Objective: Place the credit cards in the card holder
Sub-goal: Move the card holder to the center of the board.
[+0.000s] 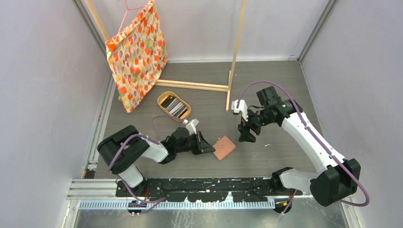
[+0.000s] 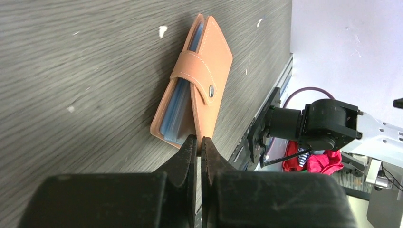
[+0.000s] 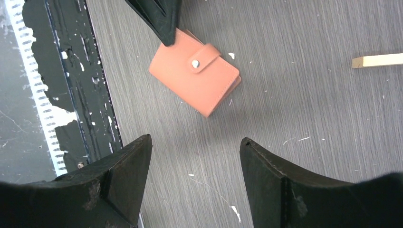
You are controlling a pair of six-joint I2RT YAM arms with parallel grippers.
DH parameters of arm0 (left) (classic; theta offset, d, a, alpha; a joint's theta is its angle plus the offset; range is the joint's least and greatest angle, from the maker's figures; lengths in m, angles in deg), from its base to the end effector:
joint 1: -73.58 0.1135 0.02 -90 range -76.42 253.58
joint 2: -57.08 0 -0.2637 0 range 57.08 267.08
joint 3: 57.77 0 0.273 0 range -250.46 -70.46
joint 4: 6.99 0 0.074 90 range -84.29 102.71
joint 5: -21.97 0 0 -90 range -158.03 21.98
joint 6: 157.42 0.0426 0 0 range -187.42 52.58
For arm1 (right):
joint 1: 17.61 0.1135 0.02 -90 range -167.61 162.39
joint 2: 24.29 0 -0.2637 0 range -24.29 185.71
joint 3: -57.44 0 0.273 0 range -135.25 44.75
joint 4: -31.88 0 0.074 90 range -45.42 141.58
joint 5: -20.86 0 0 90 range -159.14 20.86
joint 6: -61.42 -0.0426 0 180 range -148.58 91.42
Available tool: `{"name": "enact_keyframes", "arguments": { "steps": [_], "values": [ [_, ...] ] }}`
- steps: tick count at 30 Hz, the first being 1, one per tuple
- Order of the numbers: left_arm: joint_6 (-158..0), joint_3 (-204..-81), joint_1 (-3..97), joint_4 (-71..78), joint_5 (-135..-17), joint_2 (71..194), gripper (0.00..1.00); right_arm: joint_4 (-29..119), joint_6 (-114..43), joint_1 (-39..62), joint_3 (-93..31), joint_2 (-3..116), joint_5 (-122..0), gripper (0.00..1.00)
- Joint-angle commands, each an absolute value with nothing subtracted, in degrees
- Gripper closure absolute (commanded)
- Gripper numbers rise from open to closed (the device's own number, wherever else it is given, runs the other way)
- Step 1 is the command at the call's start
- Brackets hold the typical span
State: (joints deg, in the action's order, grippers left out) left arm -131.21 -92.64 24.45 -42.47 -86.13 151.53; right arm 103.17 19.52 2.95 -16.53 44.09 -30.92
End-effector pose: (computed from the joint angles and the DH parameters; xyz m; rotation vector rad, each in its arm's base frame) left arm 0.1753 -0.2228 0.0942 -0.0588 2.3448 -1.4658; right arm 0.2143 0.1085 0.2873 -1.5578 1.9516 0.7104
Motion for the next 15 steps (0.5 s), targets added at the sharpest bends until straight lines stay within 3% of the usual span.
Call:
{"name": "enact_keyframes", "arguments": {
  "steps": [1,6,12,15],
  "values": [
    [-129.45,-89.45,26.82,-38.65,-84.25,144.65,1.00,100.66,16.83,2.14,-16.74,42.94,-30.53,0.28],
    [-127.87,-85.98,31.20,-24.45,-82.36,129.68,1.00,99.40,15.87,1.61,-16.23,43.20,-31.63,0.28],
    [-127.44,-86.02,36.14,17.14,-63.90,94.76,1.00,98.65,15.19,1.41,-15.91,43.76,-32.75,0.29],
    [-125.85,-86.86,39.36,30.74,-58.21,81.07,1.00,98.57,15.02,1.39,-15.89,44.29,-33.14,0.29]
  ]
}}
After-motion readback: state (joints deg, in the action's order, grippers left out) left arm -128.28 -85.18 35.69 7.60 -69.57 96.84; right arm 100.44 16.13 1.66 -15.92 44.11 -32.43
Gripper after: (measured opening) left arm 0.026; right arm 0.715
